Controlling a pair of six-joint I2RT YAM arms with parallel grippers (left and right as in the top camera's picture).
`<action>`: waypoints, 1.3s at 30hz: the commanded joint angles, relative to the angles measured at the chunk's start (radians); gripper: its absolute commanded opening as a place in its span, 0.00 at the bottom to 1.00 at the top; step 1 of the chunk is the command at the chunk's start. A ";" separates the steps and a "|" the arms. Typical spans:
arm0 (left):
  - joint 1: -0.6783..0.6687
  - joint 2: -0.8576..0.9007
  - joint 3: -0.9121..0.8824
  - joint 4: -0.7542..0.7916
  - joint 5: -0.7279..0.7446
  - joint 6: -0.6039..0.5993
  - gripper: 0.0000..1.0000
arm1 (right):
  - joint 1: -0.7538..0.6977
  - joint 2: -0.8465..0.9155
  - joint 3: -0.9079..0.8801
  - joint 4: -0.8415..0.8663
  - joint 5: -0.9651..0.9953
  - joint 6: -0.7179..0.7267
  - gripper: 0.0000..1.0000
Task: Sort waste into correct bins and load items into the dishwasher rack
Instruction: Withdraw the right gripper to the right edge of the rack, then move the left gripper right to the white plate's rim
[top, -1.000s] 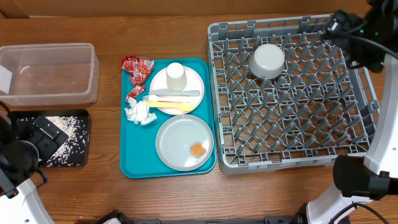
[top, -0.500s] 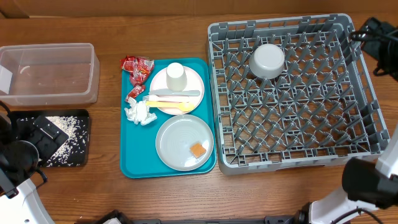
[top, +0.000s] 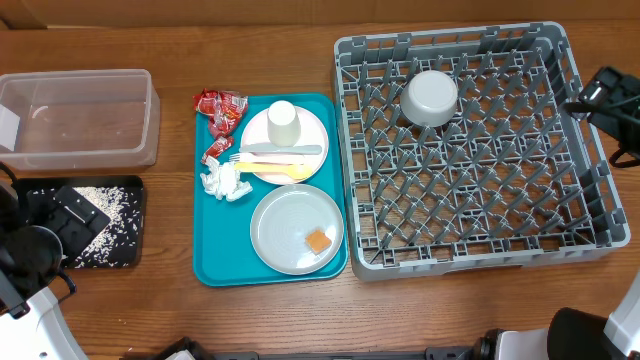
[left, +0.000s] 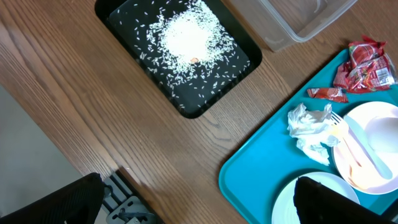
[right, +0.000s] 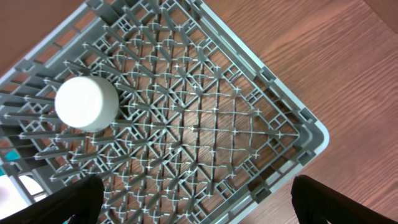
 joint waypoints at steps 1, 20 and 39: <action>0.006 0.000 0.009 0.003 -0.012 0.019 1.00 | 0.002 0.001 -0.005 0.005 0.028 -0.005 1.00; 0.006 0.000 0.009 0.008 0.101 -0.061 1.00 | 0.002 0.001 -0.005 0.005 0.028 -0.005 1.00; -0.075 0.000 -0.005 -0.103 0.519 0.108 0.98 | 0.002 0.001 -0.005 0.005 0.028 -0.005 1.00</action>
